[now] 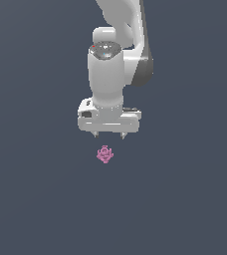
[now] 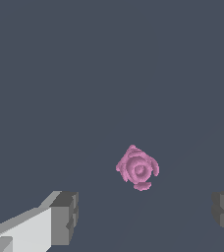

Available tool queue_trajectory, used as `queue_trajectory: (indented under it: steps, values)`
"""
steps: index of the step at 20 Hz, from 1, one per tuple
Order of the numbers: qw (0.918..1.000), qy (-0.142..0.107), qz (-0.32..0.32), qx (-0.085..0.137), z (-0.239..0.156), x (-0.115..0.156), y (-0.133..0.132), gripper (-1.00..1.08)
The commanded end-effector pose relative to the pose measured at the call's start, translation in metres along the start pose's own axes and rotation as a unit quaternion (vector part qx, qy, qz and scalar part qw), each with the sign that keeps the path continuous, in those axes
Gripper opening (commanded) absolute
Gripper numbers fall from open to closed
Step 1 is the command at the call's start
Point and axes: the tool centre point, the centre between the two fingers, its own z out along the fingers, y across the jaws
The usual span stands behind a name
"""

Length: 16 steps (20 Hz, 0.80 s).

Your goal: Pick up the object and move it to a goal position.

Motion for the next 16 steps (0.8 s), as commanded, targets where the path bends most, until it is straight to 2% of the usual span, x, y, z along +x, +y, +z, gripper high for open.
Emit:
queue_trajectory:
  steps: [1,16]
  values:
    - [1.0000,0.000,0.000,0.000,0.0000,0.0000,0.0000,1.00]
    - [0.9994,0.011,0.030,0.012,-0.0081,0.0027,0.0079,1.00]
